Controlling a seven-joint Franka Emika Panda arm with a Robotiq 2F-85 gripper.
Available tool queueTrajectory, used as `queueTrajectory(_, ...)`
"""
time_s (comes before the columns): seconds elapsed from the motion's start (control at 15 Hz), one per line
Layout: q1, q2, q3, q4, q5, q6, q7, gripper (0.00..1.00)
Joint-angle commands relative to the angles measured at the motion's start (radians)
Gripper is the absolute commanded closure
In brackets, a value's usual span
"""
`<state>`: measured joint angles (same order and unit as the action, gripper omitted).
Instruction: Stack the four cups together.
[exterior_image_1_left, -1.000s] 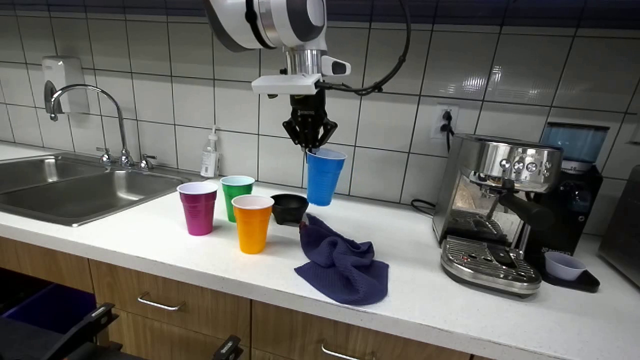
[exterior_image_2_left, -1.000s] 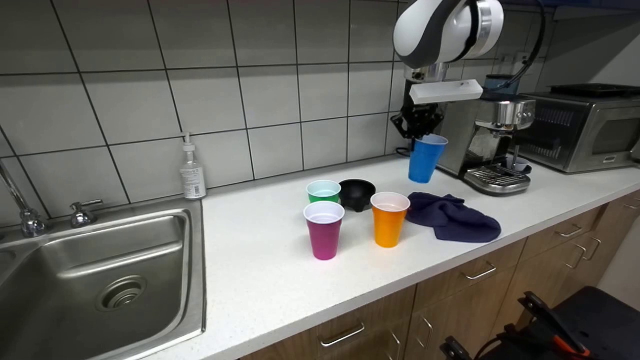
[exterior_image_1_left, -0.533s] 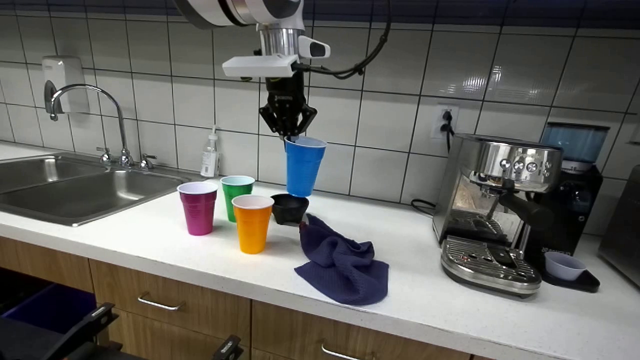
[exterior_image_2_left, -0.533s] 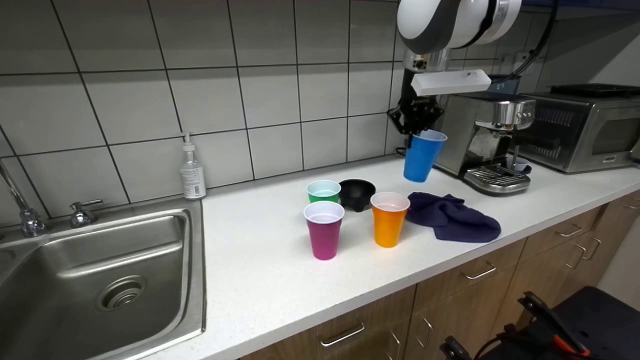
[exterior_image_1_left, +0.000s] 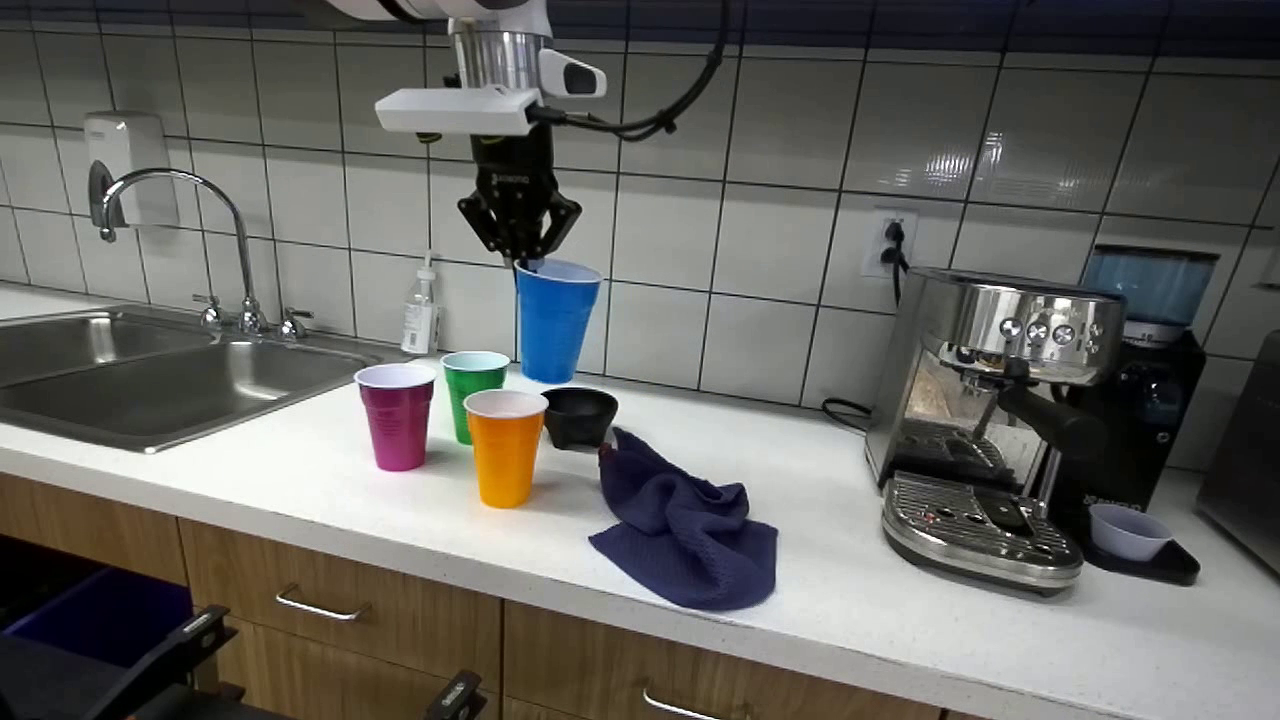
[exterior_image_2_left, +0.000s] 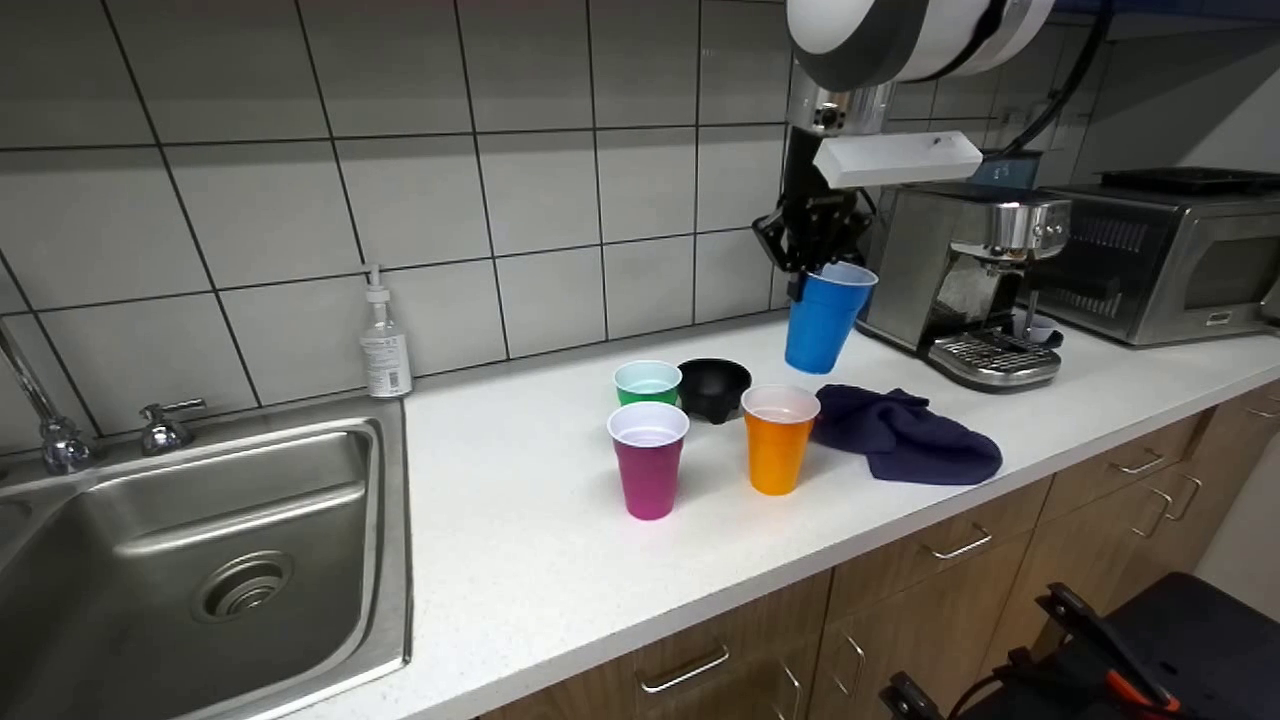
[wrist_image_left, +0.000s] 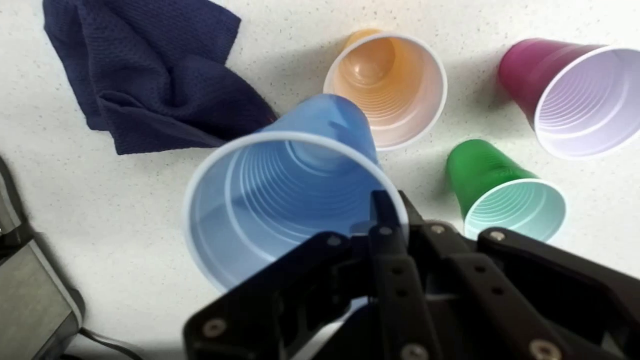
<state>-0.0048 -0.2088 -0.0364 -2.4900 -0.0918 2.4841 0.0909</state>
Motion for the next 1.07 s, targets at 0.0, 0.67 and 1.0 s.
queueTrajectory(0.0, 0.017, -0.059, 0.020, -0.050, 0.038, -0.002, -0.045, 0.99)
queueTrajectory(0.67, 0.041, -0.047, 0.048, -0.080, 0.037, 0.008, -0.043, 0.99)
queueTrajectory(1.0, 0.039, -0.028, 0.052, -0.071, 0.034, 0.014, -0.038, 0.99)
